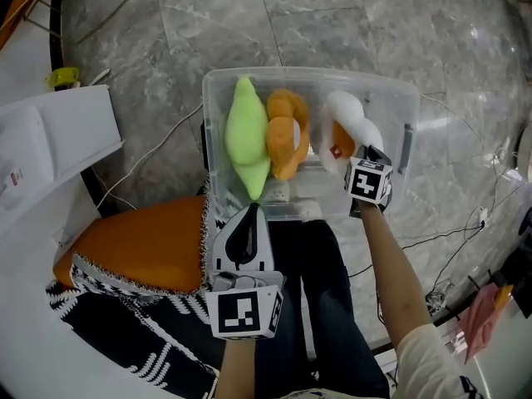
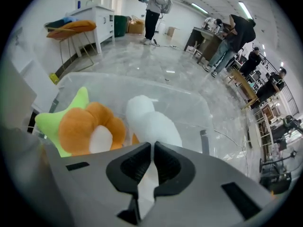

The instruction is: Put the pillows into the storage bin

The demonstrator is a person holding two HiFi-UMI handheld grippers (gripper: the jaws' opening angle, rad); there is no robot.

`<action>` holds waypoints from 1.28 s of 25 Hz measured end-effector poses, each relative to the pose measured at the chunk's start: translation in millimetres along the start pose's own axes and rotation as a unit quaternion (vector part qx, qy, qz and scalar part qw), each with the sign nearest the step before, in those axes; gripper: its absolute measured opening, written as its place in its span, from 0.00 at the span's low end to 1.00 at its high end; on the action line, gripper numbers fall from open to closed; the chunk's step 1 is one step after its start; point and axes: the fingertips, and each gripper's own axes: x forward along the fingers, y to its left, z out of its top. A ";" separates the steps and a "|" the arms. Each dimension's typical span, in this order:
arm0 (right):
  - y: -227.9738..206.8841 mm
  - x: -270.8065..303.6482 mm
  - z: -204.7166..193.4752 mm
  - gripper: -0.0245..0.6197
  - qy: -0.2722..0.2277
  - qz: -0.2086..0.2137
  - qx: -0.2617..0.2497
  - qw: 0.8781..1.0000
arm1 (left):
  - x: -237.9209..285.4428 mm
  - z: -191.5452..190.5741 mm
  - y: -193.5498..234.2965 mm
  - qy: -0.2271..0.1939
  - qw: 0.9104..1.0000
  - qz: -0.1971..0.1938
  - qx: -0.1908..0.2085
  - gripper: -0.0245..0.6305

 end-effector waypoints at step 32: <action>156.2 -17.8 18.8 0.17 -0.074 0.180 -0.041 0.980 | -16.4 -50.5 28.6 0.001 0.999 0.035 -0.037 0.06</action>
